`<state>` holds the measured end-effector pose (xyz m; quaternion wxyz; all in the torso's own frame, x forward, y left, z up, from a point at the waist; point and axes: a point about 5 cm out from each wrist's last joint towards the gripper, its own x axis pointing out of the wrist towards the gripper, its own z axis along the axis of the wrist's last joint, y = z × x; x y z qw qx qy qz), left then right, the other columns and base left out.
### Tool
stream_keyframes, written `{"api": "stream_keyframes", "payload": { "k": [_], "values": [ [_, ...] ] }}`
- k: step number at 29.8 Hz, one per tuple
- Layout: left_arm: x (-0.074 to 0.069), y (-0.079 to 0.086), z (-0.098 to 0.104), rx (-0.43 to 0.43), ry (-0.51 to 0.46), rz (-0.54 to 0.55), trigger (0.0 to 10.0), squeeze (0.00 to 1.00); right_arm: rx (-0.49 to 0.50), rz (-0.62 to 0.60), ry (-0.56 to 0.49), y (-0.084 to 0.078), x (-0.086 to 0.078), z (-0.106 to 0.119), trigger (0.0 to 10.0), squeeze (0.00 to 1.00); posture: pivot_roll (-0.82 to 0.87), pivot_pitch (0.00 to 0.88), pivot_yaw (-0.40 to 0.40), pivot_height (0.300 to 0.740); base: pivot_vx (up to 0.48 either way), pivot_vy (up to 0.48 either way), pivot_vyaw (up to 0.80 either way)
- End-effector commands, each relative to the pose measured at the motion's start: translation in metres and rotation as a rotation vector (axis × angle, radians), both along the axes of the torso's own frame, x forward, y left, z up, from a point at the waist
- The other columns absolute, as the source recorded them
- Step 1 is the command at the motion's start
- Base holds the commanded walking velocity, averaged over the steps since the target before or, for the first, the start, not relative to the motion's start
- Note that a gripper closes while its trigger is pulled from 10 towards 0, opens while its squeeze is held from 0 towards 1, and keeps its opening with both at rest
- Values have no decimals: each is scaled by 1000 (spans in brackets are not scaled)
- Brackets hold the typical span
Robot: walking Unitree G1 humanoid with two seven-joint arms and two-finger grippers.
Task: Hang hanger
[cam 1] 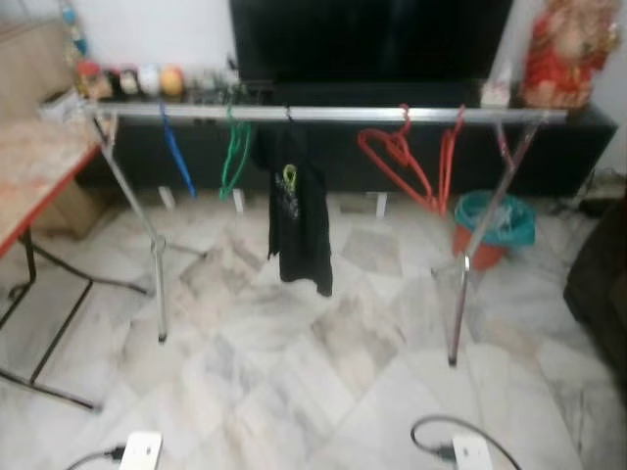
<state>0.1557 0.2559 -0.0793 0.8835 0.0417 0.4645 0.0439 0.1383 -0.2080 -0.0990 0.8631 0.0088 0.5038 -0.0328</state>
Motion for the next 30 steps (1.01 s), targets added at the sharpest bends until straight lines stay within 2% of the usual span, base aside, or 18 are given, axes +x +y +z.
{"api": "stream_keyframes", "payload": {
  "k": [1, 18, 21, 30],
  "values": [
    [4, -2, 1, -8, -5, 0, 10000, 0, -8, 0, 14, -2, -2, -1, 10000, 0, -99, 0, 9, 740, 0, 0, -781],
    [5, -3, 1, -26, -8, 18, 10000, 0, -10, -2, 13, -2, -1, 0, 10000, 0, -111, 0, 15, 740, 0, 0, -781],
    [5, -3, 1, -27, -9, 21, 10000, 0, -10, -1, 12, -2, -1, 0, 10000, 0, -109, 0, 14, 740, 0, 424, -781],
    [6, -3, 1, -27, -10, 24, 10000, 0, -10, -5, 10, -2, 0, 0, 10000, 0, -113, 0, 16, 740, 0, 0, -781]
  ]
}}
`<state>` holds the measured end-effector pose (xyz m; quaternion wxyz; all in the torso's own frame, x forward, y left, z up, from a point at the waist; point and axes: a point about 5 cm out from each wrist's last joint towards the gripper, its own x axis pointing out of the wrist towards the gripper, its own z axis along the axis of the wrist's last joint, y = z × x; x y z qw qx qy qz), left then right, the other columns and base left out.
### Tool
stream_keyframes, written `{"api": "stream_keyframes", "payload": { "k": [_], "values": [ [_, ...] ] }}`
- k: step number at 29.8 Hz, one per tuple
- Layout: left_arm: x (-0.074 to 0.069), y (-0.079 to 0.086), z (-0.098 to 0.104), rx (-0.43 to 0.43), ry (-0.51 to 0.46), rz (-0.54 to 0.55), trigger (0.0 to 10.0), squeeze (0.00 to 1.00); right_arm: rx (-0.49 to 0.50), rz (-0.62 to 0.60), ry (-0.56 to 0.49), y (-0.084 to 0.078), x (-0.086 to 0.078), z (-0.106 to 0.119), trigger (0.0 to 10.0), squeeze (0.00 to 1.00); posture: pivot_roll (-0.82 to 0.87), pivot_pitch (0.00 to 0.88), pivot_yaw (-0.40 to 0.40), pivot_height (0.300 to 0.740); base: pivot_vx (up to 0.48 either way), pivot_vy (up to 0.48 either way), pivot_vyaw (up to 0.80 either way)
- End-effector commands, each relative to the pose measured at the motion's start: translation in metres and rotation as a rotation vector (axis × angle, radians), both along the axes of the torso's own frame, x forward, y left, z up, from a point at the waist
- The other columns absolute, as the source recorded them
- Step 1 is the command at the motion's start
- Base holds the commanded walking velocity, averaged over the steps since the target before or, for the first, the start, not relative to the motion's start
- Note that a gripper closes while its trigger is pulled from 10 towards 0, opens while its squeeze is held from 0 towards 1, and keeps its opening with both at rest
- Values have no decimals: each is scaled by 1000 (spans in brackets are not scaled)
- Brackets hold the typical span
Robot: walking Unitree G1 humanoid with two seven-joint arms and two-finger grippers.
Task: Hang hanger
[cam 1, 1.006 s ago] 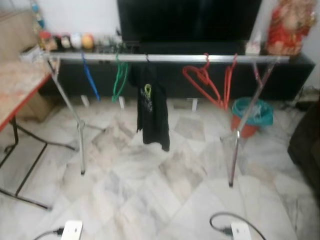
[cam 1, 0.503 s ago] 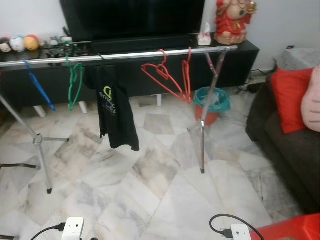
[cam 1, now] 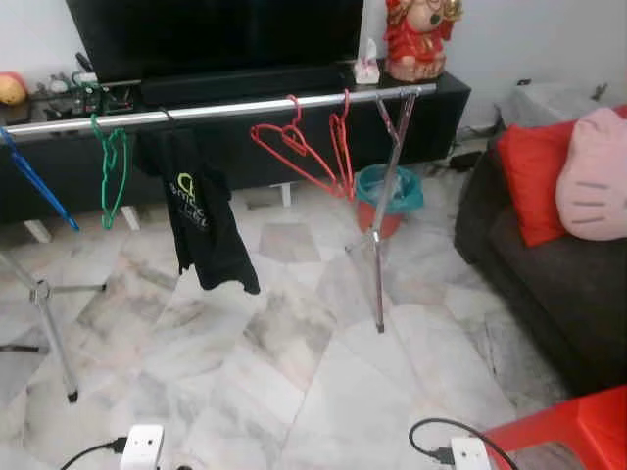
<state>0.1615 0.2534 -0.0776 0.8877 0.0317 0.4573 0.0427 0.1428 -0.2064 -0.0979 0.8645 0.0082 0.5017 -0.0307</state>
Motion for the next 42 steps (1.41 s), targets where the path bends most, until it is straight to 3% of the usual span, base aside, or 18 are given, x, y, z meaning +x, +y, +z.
{"api": "stream_keyframes", "payload": {
  "k": [1, 42],
  "values": [
    [0, 0, 0, -9, 8, 18, 10000, 0, -11, -9, 15, -4, -5, -1, 10000, 0, -113, 0, 16, 740, 0, 0, -781],
    [-1, 0, -1, -13, 5, 5, 10000, 0, -12, -6, 18, -4, -6, -2, 10000, 0, -114, 0, 17, 740, 0, 71, -781]
  ]
}}
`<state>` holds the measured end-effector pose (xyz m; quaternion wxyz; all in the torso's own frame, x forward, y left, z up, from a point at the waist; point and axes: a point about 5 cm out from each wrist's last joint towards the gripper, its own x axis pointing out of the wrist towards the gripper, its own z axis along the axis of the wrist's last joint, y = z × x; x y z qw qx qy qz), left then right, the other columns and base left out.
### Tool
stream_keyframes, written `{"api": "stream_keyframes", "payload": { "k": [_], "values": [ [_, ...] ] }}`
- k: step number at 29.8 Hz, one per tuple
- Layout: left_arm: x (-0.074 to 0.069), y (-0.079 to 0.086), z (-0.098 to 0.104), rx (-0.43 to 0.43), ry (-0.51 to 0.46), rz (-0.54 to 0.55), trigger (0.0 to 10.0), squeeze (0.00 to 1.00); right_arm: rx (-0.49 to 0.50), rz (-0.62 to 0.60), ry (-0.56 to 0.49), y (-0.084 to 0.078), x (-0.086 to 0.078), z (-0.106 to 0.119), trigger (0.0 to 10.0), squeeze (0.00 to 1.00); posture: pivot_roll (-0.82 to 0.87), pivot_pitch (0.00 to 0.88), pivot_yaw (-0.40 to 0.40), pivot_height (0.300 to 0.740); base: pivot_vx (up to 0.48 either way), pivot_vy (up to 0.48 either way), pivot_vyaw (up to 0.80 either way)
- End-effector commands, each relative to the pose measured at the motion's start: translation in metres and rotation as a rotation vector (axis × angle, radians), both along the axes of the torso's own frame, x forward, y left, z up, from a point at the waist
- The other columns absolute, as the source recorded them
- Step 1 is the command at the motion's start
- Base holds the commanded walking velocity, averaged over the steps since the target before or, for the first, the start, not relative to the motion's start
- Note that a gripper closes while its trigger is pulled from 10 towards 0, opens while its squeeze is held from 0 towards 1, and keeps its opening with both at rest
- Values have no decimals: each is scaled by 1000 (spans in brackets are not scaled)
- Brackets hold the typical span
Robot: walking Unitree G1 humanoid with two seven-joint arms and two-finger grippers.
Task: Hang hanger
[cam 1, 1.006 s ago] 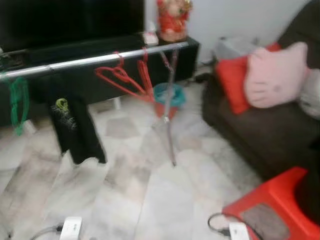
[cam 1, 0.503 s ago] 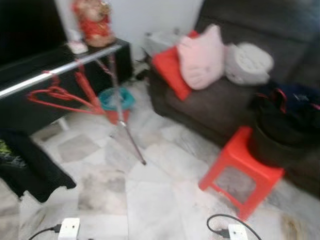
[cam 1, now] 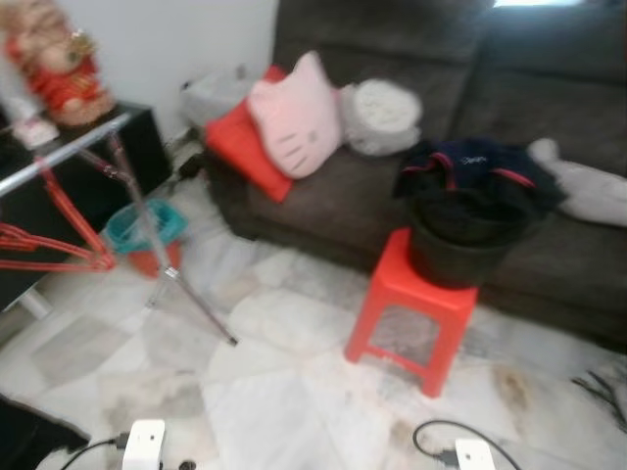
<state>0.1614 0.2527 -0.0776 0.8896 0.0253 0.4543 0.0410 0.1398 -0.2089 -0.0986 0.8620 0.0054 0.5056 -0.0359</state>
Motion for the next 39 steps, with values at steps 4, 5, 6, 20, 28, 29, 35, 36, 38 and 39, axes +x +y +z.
{"api": "stream_keyframes", "payload": {
  "k": [4, 5, 6, 20, 28, 29, 35, 36, 38, 39],
  "values": [
    [-1, 0, -1, -2, 16, -7, 10000, 0, -2, 1, 9, -1, -3, -1, 10000, 0, -114, 0, 17, 740, 0, 0, -781],
    [-1, 0, 0, -6, 6, -2, 10000, 0, -2, 1, 9, -1, -3, -1, 10000, 0, -114, 0, 17, 740, 0, 0, -781],
    [-1, 0, 0, -5, 4, -2, 10000, 0, -2, 1, 9, -1, -3, -1, 10000, 0, -114, 0, 17, 740, 0, 0, -781],
    [-1, -1, -1, -24, 10, 2, 10000, 0, 0, -9, -11, -1, -2, 0, 10000, 0, -116, 0, 18, 740, 66, 0, -440],
    [-1, 0, -1, -19, 11, 4, 10000, 0, -2, -6, -12, -1, -1, 0, 10000, 0, -116, 0, 19, 740, 332, 0, 0],
    [-1, 0, -1, -19, 10, 4, 10000, 0, -2, -5, -12, -1, -1, 0, 10000, 0, -116, 0, 19, 740, 330, 0, 0],
    [-1, 0, -1, -21, 10, 6, 10000, 0, -9, 5, -11, -1, -1, 0, 10000, 0, -119, 0, 19, 740, 352, 0, 0],
    [-1, -1, -1, -22, 9, 5, 10000, 0, -9, 6, -12, -1, -1, 0, 10000, 0, -119, 0, 19, 740, 364, 0, 0],
    [-1, -1, -1, -23, 9, 6, 10000, 0, -10, 8, -13, -1, -1, 0, 10000, 0, -119, 0, 19, 740, 364, 0, 0],
    [-1, -1, -1, -23, 9, 6, 10000, 0, -10, 8, -13, -1, -1, 0, 10000, 0, -119, 0, 19, 740, 364, 0, 0]
  ]
}}
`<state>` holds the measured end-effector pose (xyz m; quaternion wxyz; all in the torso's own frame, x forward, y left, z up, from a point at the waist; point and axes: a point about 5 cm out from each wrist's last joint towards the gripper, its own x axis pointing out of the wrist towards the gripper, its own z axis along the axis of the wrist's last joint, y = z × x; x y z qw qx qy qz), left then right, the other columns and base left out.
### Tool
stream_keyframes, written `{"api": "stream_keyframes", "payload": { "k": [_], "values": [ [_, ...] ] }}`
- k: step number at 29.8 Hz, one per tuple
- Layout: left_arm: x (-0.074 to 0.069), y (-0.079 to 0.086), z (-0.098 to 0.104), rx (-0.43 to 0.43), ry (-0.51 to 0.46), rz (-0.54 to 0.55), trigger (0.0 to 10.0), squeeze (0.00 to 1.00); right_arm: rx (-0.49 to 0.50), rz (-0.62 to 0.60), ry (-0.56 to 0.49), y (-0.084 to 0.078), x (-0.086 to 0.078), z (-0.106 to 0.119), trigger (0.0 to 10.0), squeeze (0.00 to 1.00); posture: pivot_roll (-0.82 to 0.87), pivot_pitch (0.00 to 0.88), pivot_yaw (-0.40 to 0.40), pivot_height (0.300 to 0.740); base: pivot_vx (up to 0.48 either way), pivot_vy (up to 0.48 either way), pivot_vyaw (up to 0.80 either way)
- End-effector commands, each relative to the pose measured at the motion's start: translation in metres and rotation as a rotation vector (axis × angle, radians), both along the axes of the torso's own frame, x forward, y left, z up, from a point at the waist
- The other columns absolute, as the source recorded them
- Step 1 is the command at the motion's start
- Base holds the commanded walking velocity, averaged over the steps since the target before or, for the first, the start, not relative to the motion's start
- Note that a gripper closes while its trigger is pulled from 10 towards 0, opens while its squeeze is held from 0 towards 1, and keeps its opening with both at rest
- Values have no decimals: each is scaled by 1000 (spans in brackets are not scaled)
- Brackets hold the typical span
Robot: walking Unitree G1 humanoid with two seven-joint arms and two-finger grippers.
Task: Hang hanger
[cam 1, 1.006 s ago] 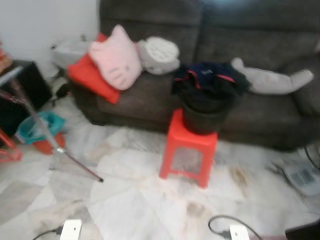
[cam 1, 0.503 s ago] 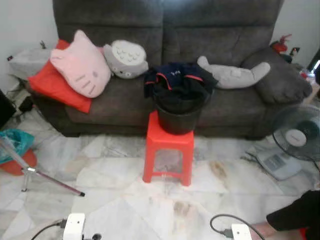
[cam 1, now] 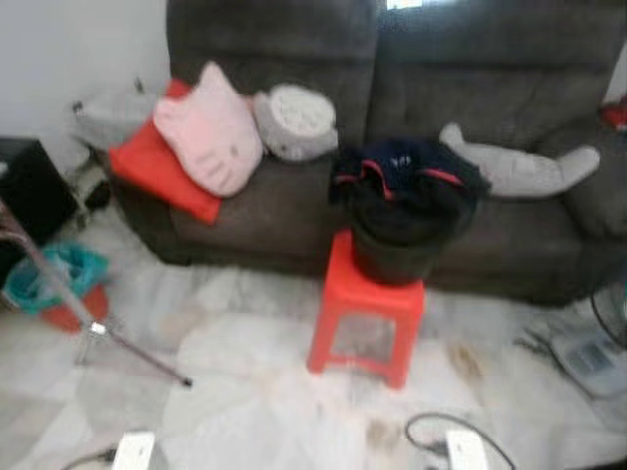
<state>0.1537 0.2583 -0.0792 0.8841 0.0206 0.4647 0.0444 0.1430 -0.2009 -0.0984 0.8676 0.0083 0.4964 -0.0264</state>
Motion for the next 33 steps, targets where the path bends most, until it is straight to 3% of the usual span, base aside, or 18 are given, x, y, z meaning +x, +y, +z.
{"api": "stream_keyframes", "payload": {
  "k": [1, 11, 19, 23, 33],
  "values": [
    [7, -6, 1, -18, -14, -5, 10000, 0, -26, -4, 7, -9, -4, 0, 10000, 0, -119, 0, 19, 740, 368, 0, 0],
    [7, -6, 1, -20, -15, -6, 10000, 0, -13, -48, 3, -10, -4, 0, 10000, 0, -123, 0, 20, 740, 363, 0, 0],
    [8, -5, 1, -19, -15, -8, 10000, 0, -18, -38, 7, -9, -4, 0, 10000, 0, -125, 0, 20, 740, 364, 0, -692],
    [8, -5, 2, -17, -15, -9, 10000, 0, -22, -36, 0, -9, -4, 0, 10000, 0, -128, 0, 20, 740, 317, 0, 0],
    [9, -6, 2, -17, -15, -11, 10000, 0, -33, -19, -19, -10, -1, 2, 10000, 0, -138, 0, 19, 740, 0, 0, 0]
  ]
}}
